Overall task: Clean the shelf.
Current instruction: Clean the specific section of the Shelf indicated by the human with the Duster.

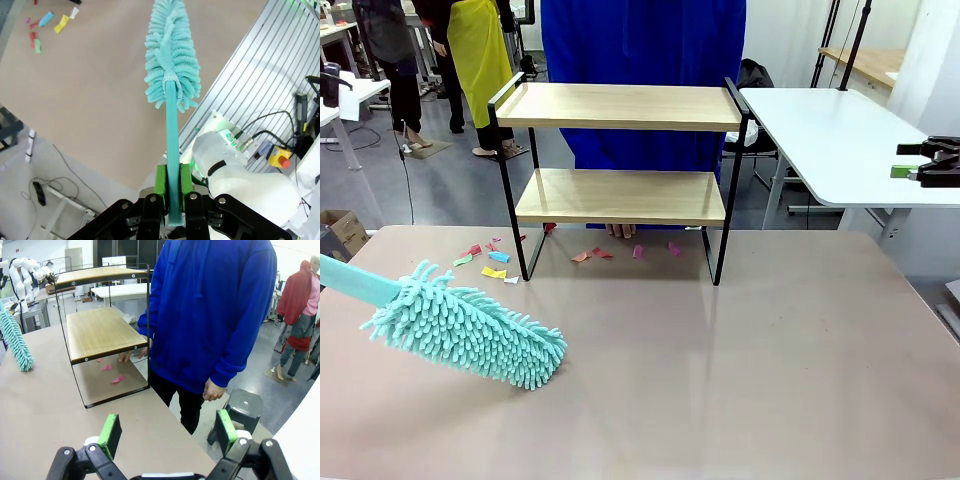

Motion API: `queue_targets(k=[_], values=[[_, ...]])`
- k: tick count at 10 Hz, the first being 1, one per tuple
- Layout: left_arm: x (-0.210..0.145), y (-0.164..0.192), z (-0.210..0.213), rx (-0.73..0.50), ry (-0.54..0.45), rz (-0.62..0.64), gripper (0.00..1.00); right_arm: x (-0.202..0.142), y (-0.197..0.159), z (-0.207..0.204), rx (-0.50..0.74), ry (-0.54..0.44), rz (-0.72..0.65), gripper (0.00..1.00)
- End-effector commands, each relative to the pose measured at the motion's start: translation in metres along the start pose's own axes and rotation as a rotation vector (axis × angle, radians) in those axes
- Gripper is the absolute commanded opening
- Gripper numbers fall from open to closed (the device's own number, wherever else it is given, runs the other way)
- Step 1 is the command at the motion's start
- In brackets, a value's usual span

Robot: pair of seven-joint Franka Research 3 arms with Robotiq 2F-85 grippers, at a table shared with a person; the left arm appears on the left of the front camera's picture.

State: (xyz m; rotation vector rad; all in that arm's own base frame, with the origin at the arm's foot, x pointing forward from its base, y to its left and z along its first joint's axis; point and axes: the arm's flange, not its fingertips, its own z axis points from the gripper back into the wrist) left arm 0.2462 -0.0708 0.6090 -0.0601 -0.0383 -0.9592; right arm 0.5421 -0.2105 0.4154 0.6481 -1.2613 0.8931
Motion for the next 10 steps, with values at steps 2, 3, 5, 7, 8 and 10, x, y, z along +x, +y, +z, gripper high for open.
queue_targets(k=[2,3,5,7,8,10], values=[[0.0,0.0,0.0,0.0,0.0,0.0,0.14,0.003,0.001,0.0,-0.002,-0.003,0.003,1.0],[0.007,-0.009,0.0,-0.032,-0.038,0.048,0.14,0.003,0.001,0.0,-0.002,-0.003,0.003,1.0],[0.021,-0.034,0.002,-0.11,-0.112,0.12,0.14,0.003,0.001,0.0,-0.002,-0.003,0.003,1.0],[0.035,-0.059,0.0,-0.13,-0.189,0.227,0.14,0.003,0.001,0.0,-0.002,-0.003,0.003,1.0],[0.041,-0.069,-0.001,-0.118,-0.227,0.308,0.14,0.003,0.001,0.0,-0.002,-0.003,0.003,1.0],[0.065,-0.1,-0.007,-0.085,-0.299,0.462,0.14,0.003,0.001,0.0,-0.002,-0.003,0.003,1.0]])
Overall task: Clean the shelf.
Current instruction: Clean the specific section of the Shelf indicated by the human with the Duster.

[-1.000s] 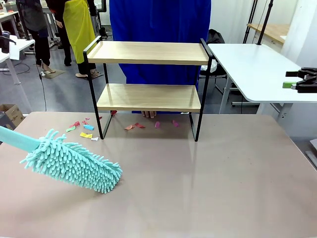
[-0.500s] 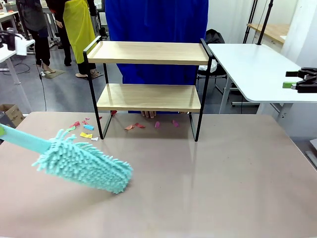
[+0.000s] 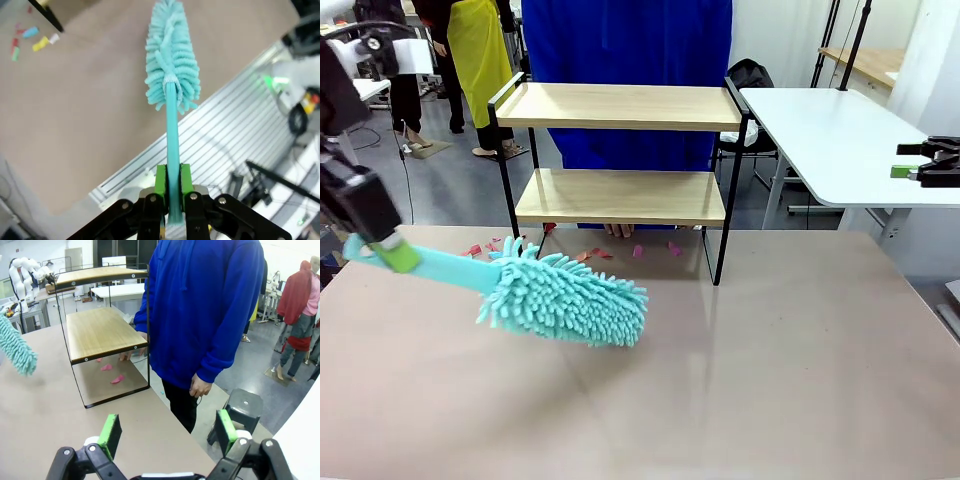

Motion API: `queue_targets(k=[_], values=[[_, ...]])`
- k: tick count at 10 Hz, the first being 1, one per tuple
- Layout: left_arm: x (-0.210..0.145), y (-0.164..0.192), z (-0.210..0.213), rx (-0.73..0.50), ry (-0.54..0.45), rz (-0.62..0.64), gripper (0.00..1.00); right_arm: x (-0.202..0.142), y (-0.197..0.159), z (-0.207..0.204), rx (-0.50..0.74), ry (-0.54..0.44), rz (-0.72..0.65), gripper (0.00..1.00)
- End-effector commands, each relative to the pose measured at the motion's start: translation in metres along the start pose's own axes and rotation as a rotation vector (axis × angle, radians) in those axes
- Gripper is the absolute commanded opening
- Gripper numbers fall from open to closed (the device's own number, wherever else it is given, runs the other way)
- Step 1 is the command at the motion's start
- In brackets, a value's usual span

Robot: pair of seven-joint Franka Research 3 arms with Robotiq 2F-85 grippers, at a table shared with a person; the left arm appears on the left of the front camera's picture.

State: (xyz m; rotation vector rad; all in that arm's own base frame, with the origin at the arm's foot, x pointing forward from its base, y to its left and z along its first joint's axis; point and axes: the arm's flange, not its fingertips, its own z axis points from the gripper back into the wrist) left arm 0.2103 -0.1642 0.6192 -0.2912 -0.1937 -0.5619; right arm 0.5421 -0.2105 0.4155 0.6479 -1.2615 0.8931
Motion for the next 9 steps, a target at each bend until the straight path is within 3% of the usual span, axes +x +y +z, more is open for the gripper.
queue_targets(k=[1,3,5,6,7,8,9], values=[[0.005,-0.038,-0.027,0.057,-0.1,0.076,0.14,0.002,0.001,0.0,-0.002,-0.002,0.003,1.0],[0.022,-0.062,-0.05,0.033,-0.152,0.128,0.14,0.002,0.001,0.0,-0.002,-0.002,0.003,1.0],[0.037,-0.074,-0.066,0.005,-0.099,0.134,0.14,0.002,0.001,0.0,-0.002,-0.002,0.003,1.0],[0.039,-0.066,-0.052,0.222,0.05,-0.041,0.14,0.002,0.001,0.0,-0.002,-0.002,0.003,1.0],[0.026,-0.074,-0.062,0.041,-0.12,0.121,0.14,0.002,0.001,0.0,-0.002,-0.002,0.003,1.0],[0.026,-0.074,-0.062,0.041,-0.12,0.121,0.14,0.002,0.001,0.0,-0.002,-0.002,0.003,1.0],[0.034,-0.073,-0.071,0.097,-0.043,0.073,0.14,0.002,0.001,0.0,-0.002,-0.002,0.003,1.0]])
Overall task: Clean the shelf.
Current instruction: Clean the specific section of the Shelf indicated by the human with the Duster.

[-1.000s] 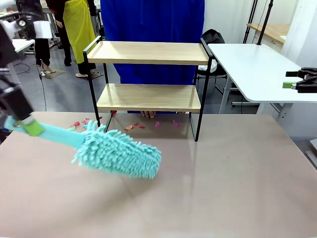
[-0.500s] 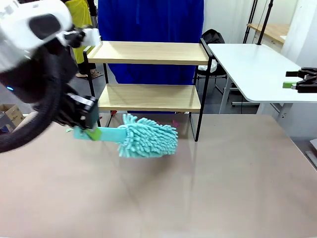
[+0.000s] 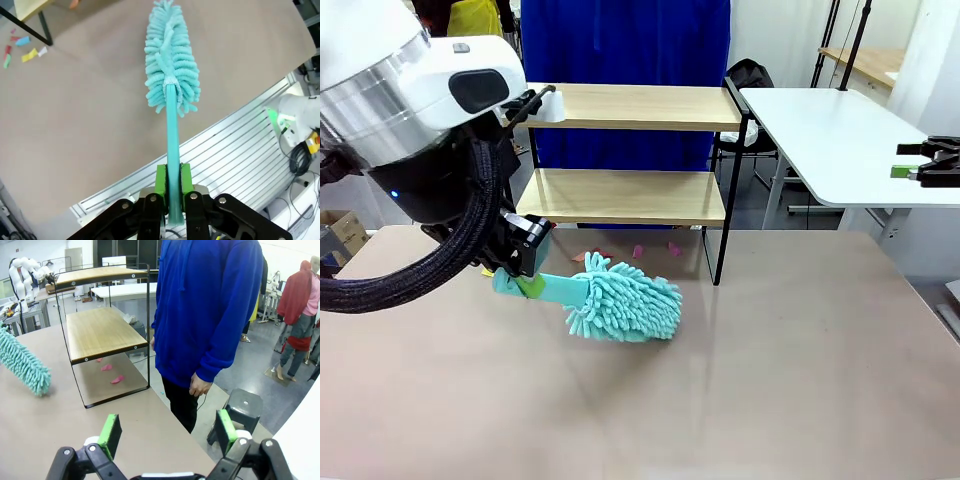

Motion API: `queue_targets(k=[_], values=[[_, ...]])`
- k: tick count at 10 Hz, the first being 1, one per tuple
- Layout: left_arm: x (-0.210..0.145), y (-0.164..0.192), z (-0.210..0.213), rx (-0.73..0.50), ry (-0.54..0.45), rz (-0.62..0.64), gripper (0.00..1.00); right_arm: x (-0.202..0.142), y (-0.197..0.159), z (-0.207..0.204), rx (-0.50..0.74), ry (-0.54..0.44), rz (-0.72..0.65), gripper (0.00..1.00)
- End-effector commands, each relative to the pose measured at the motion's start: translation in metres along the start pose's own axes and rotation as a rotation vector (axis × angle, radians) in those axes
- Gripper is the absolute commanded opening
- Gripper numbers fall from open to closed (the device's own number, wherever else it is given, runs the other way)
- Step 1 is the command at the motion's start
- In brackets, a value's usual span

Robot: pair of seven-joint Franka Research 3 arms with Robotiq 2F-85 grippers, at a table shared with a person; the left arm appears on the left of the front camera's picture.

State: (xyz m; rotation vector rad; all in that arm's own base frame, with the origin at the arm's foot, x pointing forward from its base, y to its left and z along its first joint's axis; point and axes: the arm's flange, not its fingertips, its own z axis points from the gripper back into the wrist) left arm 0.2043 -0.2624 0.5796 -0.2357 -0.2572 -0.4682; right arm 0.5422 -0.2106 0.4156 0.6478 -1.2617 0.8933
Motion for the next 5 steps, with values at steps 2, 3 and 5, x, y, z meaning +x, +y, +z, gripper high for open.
queue_targets(k=[2,3,5], values=[[0.008,-0.016,-0.007,-0.059,-0.038,0.192,0.14,0.002,0.001,-0.001,-0.002,-0.002,0.003,1.0],[0.009,-0.023,-0.014,-0.079,-0.088,0.261,0.14,0.002,0.001,-0.001,-0.002,-0.002,0.003,1.0],[0.014,-0.049,-0.034,-0.109,-0.178,0.341,0.14,0.002,0.001,-0.001,-0.002,-0.002,0.003,1.0]])
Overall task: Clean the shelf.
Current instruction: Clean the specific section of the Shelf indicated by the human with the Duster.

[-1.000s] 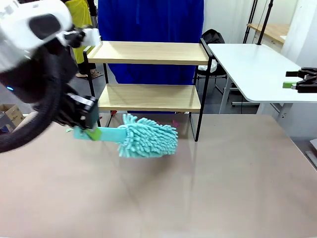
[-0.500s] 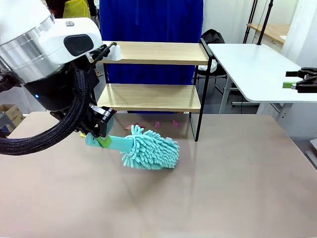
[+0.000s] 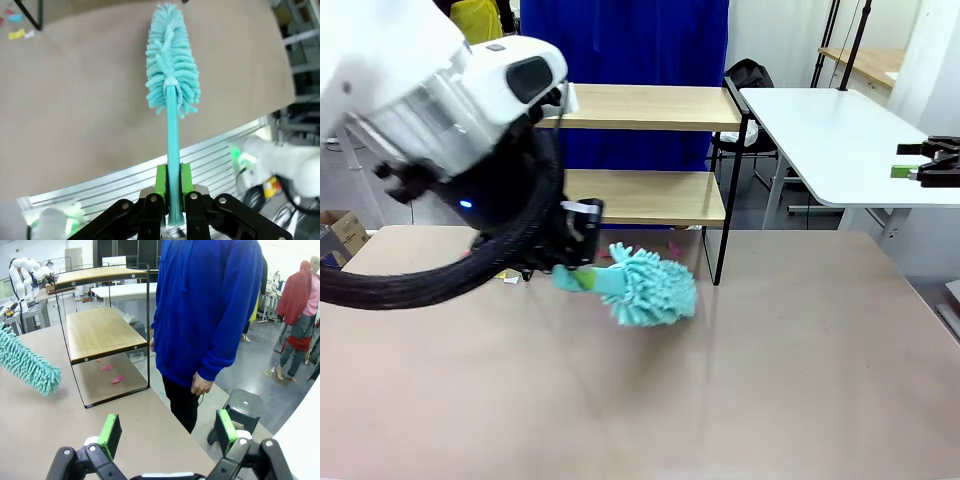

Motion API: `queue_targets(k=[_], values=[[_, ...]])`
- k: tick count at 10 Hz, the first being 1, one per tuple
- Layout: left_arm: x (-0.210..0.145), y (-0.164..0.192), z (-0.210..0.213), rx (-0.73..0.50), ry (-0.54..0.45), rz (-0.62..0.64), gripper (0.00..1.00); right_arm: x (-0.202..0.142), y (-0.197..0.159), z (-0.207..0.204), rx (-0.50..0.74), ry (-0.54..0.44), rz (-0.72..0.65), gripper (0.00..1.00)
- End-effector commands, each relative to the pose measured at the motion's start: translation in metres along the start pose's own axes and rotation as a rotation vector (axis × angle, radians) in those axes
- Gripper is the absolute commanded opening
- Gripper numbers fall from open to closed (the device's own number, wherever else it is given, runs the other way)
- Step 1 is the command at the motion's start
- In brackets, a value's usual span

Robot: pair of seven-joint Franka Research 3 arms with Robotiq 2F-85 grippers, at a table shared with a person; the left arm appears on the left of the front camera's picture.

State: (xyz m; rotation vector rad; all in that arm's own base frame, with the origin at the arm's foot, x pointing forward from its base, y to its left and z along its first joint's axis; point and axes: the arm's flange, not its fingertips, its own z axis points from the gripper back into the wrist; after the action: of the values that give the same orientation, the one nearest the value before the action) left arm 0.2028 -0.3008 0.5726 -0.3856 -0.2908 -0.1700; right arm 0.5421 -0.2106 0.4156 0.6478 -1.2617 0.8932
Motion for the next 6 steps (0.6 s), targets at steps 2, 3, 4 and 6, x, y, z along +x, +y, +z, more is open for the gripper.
queue_targets(k=[2,3,4,6], values=[[-0.008,-0.038,-0.045,-0.021,-0.207,0.099,0.14,0.002,0.001,-0.001,-0.002,-0.002,0.003,1.0],[-0.009,-0.05,-0.059,-0.013,-0.281,0.112,0.14,0.002,0.001,-0.001,-0.002,-0.002,0.003,1.0],[-0.008,-0.059,-0.072,-0.007,-0.31,0.12,0.14,0.002,0.001,-0.001,-0.002,-0.002,0.003,1.0],[-0.005,-0.07,-0.093,-0.016,-0.339,0.135,0.14,0.002,0.001,-0.001,-0.002,-0.002,0.003,1.0]])
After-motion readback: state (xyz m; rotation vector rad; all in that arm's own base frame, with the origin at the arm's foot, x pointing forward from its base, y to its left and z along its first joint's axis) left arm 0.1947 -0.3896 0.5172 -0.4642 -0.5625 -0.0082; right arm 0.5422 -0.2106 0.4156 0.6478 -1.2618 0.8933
